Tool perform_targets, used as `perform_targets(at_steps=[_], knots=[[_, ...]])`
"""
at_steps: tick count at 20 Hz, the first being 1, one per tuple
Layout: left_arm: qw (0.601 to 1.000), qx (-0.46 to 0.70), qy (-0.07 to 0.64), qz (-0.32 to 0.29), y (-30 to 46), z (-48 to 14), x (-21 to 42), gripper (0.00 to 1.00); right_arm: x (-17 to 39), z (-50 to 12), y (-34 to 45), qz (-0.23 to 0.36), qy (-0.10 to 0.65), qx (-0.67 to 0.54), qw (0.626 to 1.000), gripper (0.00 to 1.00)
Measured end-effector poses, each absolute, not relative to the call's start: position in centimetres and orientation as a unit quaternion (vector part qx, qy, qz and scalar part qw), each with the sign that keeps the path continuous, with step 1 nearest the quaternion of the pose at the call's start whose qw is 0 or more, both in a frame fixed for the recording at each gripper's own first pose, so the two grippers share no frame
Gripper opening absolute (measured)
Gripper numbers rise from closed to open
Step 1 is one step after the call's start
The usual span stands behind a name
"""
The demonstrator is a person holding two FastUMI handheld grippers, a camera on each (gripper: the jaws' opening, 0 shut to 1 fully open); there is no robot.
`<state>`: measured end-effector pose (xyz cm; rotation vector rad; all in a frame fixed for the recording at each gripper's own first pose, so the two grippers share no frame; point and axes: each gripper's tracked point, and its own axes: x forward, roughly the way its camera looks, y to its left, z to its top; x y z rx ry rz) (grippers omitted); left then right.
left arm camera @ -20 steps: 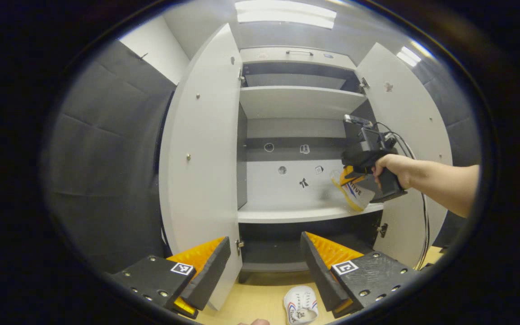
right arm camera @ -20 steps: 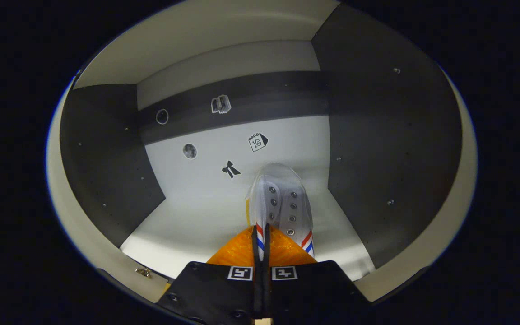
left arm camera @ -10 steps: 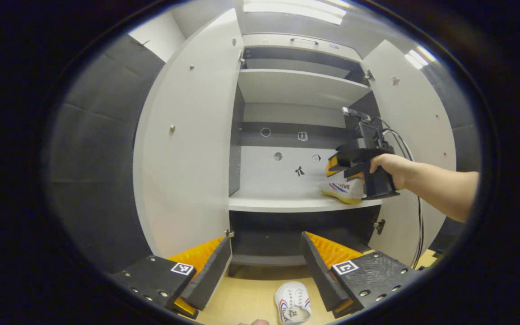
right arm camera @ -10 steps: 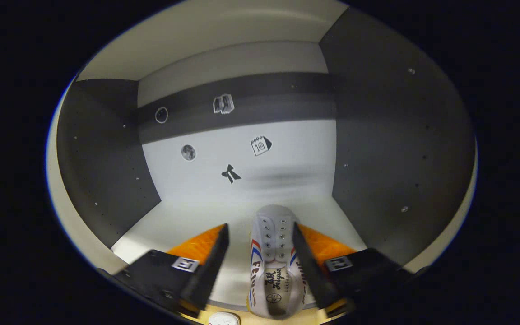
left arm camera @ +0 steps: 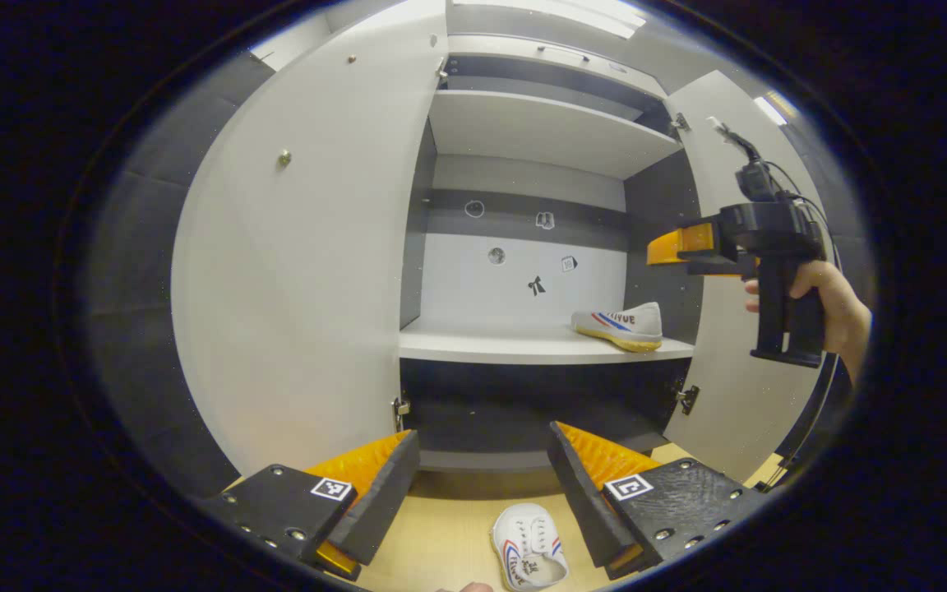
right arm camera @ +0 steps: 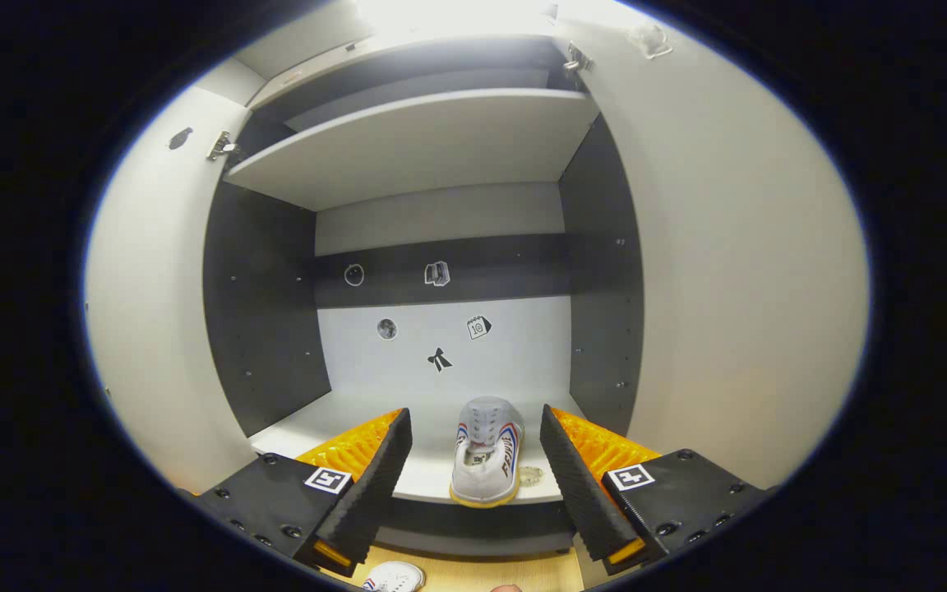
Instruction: Grab one shoe with the right hand and put it into the shoe cabinet, grab the other shoe with the left hand and put it into the shoe cabinet; then close the right door with the right hand and the left door with the left hand.
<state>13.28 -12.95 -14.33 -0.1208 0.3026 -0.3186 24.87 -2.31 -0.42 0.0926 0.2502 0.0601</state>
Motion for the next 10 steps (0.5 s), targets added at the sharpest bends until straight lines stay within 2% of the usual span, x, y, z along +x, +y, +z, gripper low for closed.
perform_targets(at_steps=[3, 6, 7, 10], knots=[[0.971, -0.050, 0.159, -0.173, -13.8, -15.8, 13.3, 0.95, 20.8, 0.0, -2.9, 0.026, 0.104, 0.033, 0.994, 1.00], [0.966, -0.037, 0.177, -0.188, -14.8, -18.0, 13.2, 0.95, 16.2, -0.6, -3.4, 0.021, 0.091, 0.026, 0.995, 0.97], [0.964, -0.034, 0.183, -0.192, -15.2, -18.9, 13.1, 1.00, 14.8, -0.9, -3.6, 0.018, 0.087, 0.020, 0.996, 0.97], [0.955, -0.030, 0.215, -0.202, -16.2, -22.2, 12.6, 0.97, 11.6, -1.8, -4.6, 0.004, 0.079, -0.003, 0.997, 0.97]])
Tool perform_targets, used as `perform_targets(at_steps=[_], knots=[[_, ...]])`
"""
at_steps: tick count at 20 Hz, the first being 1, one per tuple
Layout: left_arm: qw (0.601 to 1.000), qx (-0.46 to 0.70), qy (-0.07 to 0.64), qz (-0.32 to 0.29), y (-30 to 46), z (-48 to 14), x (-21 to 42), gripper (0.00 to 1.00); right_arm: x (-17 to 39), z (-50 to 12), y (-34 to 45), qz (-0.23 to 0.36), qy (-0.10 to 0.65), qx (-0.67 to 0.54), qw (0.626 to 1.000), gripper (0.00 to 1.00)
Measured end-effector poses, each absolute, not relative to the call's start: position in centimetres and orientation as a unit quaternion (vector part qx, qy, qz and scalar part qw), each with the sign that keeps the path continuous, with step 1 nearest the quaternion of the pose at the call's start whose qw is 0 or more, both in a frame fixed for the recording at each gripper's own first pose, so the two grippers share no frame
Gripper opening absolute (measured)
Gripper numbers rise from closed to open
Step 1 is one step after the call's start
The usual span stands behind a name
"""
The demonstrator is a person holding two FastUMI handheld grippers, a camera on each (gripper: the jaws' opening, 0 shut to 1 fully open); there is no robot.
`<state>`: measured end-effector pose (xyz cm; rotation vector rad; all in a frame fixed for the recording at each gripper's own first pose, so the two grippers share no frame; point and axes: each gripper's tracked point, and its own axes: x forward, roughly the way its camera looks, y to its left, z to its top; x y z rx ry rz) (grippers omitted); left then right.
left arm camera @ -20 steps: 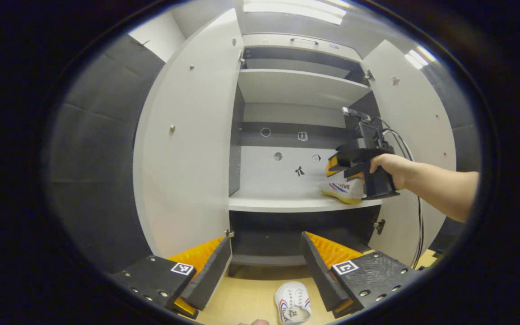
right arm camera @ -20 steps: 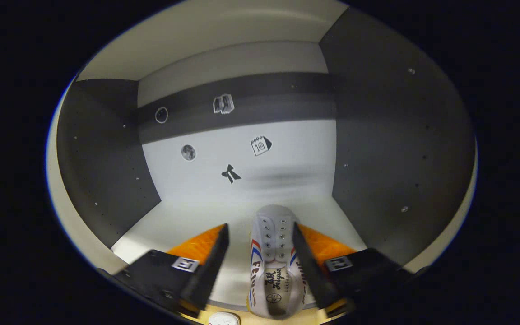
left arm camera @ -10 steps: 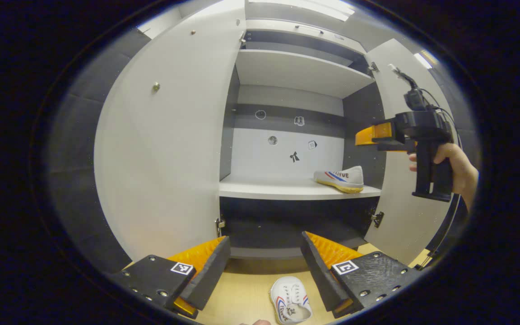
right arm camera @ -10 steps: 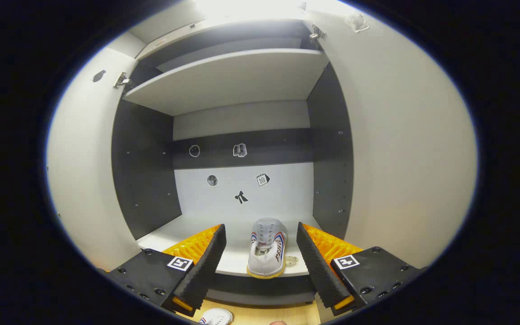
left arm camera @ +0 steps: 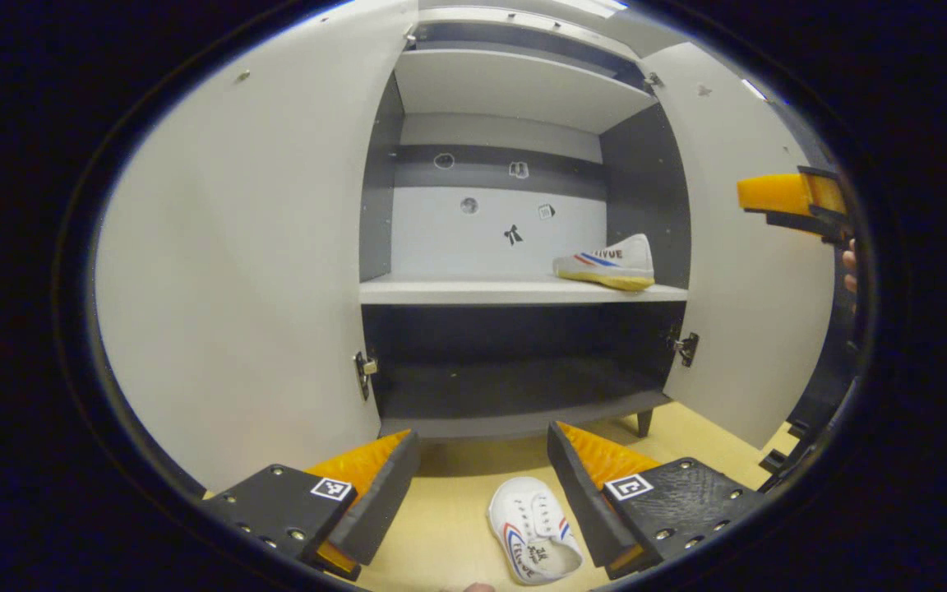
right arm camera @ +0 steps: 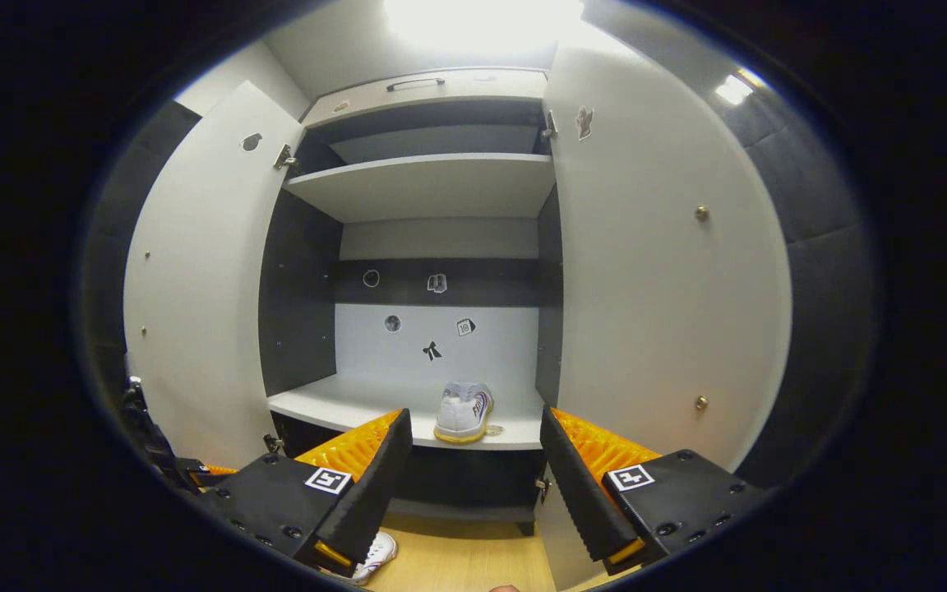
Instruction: Grab one shoe with the right hand and put it into the shoe cabinet, grab the other shoe with the left hand and put it into the shoe cabinet; then close the right door with the right hand and the left door with the left hand.
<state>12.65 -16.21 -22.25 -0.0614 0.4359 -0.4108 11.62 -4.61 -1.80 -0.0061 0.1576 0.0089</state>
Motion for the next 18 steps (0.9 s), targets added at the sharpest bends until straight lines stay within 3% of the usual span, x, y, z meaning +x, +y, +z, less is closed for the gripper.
perform_targets(at_steps=[15, 16, 17, 18], knots=[[0.898, 0.008, 0.377, -0.228, -18.9, -37.1, 8.5, 0.95, 3.4, -3.8, -8.3, -0.045, 0.111, 0.001, 0.993, 0.97], [0.893, 0.010, 0.387, -0.229, -19.0, -37.9, 8.3, 1.00, 3.3, -4.0, -8.5, -0.047, 0.113, 0.002, 0.992, 0.97], [0.888, 0.014, 0.399, -0.228, -19.0, -38.8, 7.8, 0.95, 3.1, -4.1, -8.6, -0.049, 0.116, 0.002, 0.992, 0.97], [0.882, 0.017, 0.412, -0.227, -18.9, -39.6, 7.4, 1.00, 3.0, -4.3, -8.6, -0.050, 0.119, 0.002, 0.992, 0.97]])
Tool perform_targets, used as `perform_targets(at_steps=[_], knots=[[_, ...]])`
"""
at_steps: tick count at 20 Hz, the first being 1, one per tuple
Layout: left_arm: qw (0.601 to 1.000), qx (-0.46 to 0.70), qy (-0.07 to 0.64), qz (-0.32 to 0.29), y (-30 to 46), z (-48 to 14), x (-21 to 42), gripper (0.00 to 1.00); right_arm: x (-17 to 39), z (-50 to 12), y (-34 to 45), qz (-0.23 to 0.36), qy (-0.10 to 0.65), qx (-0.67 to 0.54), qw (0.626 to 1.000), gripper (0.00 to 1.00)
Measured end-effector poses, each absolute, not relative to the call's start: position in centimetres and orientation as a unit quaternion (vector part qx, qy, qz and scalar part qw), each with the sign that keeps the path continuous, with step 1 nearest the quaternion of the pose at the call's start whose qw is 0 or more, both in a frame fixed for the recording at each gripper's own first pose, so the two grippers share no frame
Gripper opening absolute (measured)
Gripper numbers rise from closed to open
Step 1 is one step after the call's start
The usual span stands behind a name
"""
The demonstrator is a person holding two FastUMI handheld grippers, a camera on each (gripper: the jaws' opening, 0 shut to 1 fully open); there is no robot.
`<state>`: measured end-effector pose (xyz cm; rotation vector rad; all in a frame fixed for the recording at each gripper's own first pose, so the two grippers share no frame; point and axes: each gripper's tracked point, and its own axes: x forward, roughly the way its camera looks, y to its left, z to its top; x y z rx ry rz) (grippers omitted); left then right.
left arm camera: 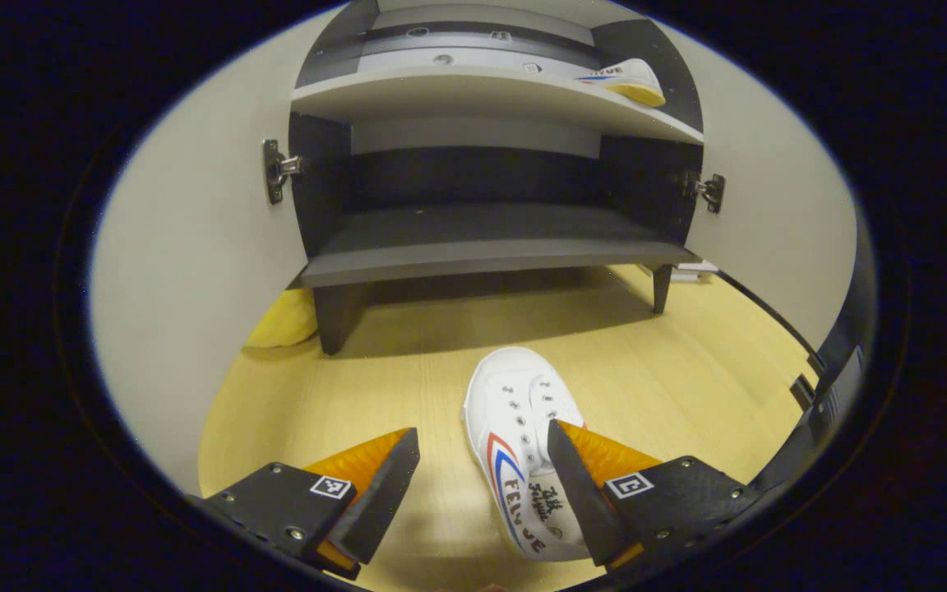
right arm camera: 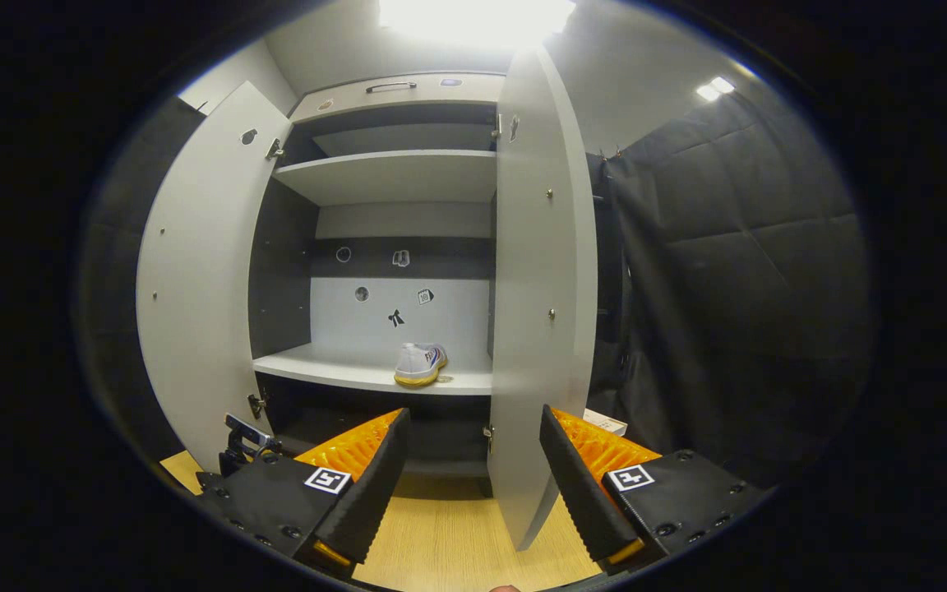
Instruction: Grab one shoe with the right hand and put it into the shoe cabinet, grab the other shoe with the left hand and put it into the shoe cabinet; then close the right door with the right hand and the left door with the left hand.
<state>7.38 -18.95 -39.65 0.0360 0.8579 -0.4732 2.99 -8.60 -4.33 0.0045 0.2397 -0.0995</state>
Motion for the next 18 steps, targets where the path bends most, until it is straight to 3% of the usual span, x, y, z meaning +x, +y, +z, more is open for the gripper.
perform_targets(at_steps=[3, 4, 5, 7, 8, 11, 12, 14, 15, 17, 18], knots=[[0.868, 0.026, 0.443, -0.221, -18.8, -41.8, 6.3, 1.00, 2.7, -4.8, -8.9, -0.052, 0.128, 0.002, 0.990, 0.98], [0.863, 0.024, 0.454, -0.220, -18.7, -42.3, 5.9, 0.95, 2.7, -4.9, -9.0, -0.053, 0.130, 0.000, 0.990, 0.98], [0.862, 0.018, 0.457, -0.218, -18.7, -42.5, 5.7, 1.00, 2.7, -5.0, -9.1, -0.054, 0.132, -0.001, 0.990, 0.98], [0.861, -0.001, 0.458, -0.222, -19.0, -42.7, 5.5, 0.94, 2.6, -5.2, -9.3, -0.055, 0.135, 0.000, 0.989, 0.98], [0.856, -0.018, 0.461, -0.233, -19.6, -42.6, 5.3, 0.88, 2.6, -5.3, -9.3, -0.055, 0.136, 0.003, 0.989, 0.98], [0.849, -0.022, 0.469, -0.241, -20.5, -42.4, 5.1, 0.50, 2.7, -5.4, -9.4, -0.055, 0.139, 0.008, 0.989, 0.98], [0.858, -0.009, 0.457, -0.235, -20.3, -42.1, 5.6, 0.49, 2.7, -5.2, -9.4, -0.055, 0.137, 0.008, 0.989, 0.98], [0.866, -0.007, 0.448, -0.220, -20.1, -41.8, 6.1, 0.25, 2.6, -4.9, -9.4, -0.053, 0.134, 0.006, 0.990, 0.93], [0.867, -0.007, 0.447, -0.217, -20.0, -41.8, 6.1, 0.07, 2.5, -4.6, -9.4, -0.052, 0.130, 0.003, 0.990, 0.98], [0.872, -0.009, 0.440, -0.213, -19.9, -41.3, 6.6, 0.02, 2.3, -4.2, -9.7, -0.053, 0.126, -0.003, 0.991, 0.98], [0.875, -0.008, 0.434, -0.214, -19.7, -40.6, 6.7, 0.02, 2.1, -4.0, -9.8, -0.054, 0.124, -0.005, 0.991, 0.93]])
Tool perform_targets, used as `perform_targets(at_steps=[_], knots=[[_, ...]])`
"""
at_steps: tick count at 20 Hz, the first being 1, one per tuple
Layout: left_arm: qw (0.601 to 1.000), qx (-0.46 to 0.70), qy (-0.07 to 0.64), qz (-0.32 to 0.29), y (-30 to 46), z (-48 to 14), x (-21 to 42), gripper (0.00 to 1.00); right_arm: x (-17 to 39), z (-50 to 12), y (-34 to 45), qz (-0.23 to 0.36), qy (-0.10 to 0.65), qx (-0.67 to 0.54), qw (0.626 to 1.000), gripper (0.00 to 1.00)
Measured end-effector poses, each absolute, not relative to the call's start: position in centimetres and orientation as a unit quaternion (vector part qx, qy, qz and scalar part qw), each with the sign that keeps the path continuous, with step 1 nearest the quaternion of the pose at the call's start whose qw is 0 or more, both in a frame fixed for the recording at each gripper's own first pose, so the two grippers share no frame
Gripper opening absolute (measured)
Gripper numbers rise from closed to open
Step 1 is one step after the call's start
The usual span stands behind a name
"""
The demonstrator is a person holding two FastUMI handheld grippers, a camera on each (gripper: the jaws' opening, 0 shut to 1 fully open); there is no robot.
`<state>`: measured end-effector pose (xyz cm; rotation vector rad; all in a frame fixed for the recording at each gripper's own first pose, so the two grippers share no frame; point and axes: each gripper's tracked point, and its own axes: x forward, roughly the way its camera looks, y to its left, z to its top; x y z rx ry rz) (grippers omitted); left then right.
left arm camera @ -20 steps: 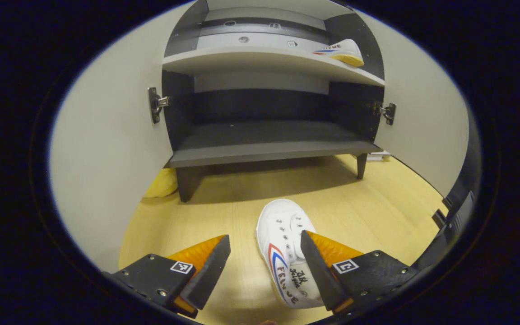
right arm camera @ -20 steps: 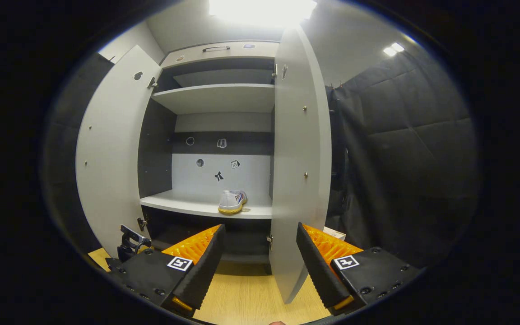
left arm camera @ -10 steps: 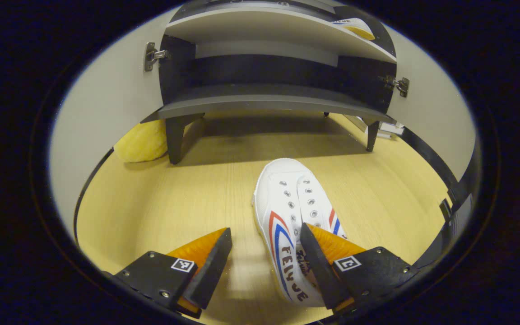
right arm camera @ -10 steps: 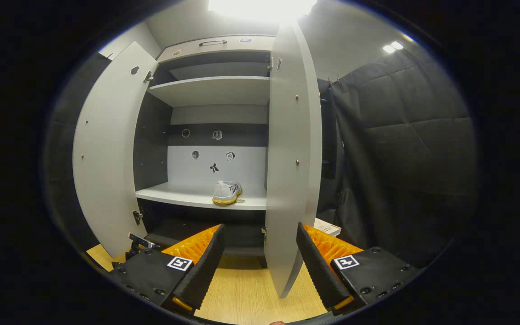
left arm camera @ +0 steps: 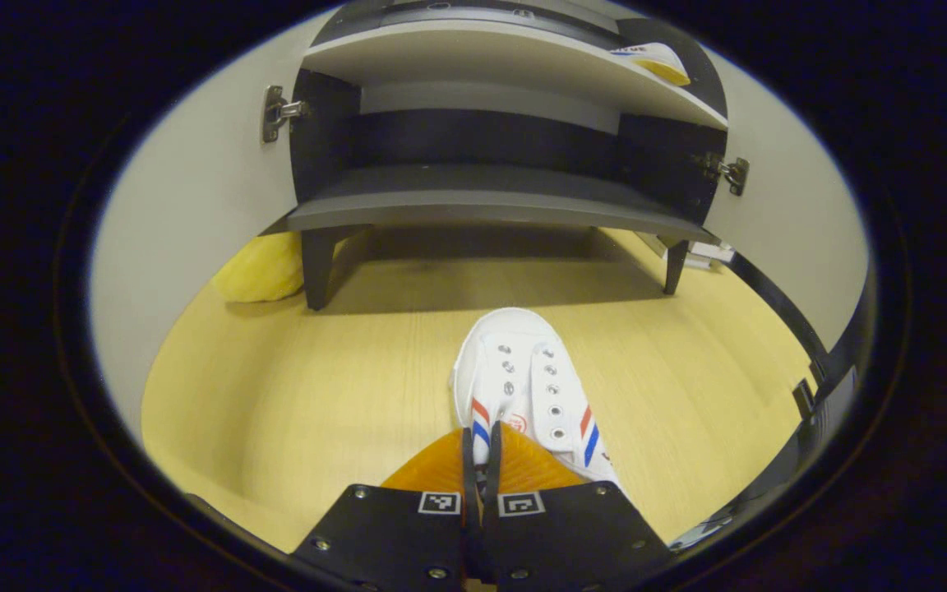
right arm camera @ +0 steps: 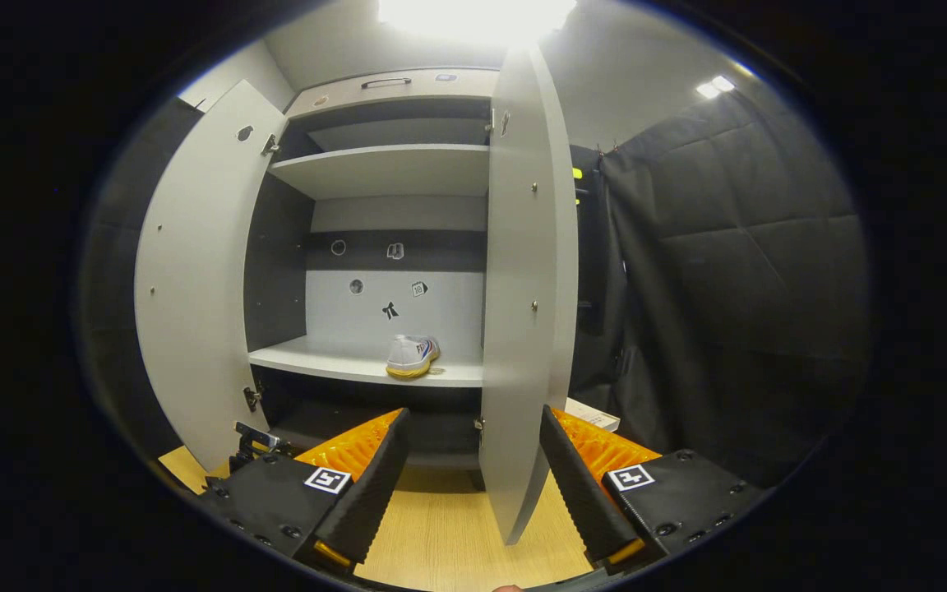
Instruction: Grab one shoe with the right hand and put it into the shoe cabinet, grab the other shoe with the left hand and put it into the shoe cabinet; then close the right door with the right hand and the left door with the left hand.
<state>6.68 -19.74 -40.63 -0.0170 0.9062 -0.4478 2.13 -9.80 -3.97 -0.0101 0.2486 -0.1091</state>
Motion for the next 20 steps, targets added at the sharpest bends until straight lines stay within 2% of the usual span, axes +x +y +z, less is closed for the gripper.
perform_targets(at_steps=[1, 2, 6, 7, 8, 9, 10, 12, 20], knots=[[0.878, -0.009, 0.428, -0.213, -19.6, -40.0, 7.0, 0.02, 2.0, -3.8, -10.0, -0.055, 0.122, -0.008, 0.991, 0.93], [0.882, -0.013, 0.422, -0.210, -19.4, -39.2, 7.2, 0.01, 1.8, -3.7, -10.2, -0.057, 0.122, -0.012, 0.991, 0.97], [0.897, -0.036, 0.390, -0.204, -18.7, -34.2, 8.4, 0.01, 1.4, -3.4, -10.9, -0.064, 0.118, -0.012, 0.991, 0.98], [0.902, -0.037, 0.378, -0.207, -18.7, -32.8, 8.9, 0.01, 1.4, -3.3, -11.1, -0.066, 0.118, -0.010, 0.991, 0.93], [0.906, -0.040, 0.366, -0.208, -18.6, -31.2, 9.4, 0.01, 1.3, -3.3, -11.3, -0.068, 0.117, -0.010, 0.991, 0.98], [0.911, -0.042, 0.353, -0.210, -18.4, -29.6, 9.7, 0.01, 1.3, -3.2, -11.4, -0.069, 0.116, -0.009, 0.991, 0.93], [0.915, -0.047, 0.341, -0.212, -17.9, -28.1, 9.9, 0.01, 1.3, -3.2, -11.4, -0.070, 0.115, -0.009, 0.991, 0.98], [0.922, -0.058, 0.316, -0.216, -16.8, -25.2, 10.6, 0.01, 1.4, -3.1, -11.4, -0.069, 0.114, -0.010, 0.991, 0.98], [0.947, -0.085, 0.215, -0.225, -16.7, -26.1, 9.6, 0.01, 1.7, -2.5, -11.4, -0.065, 0.101, -0.023, 0.993, 0.98]])
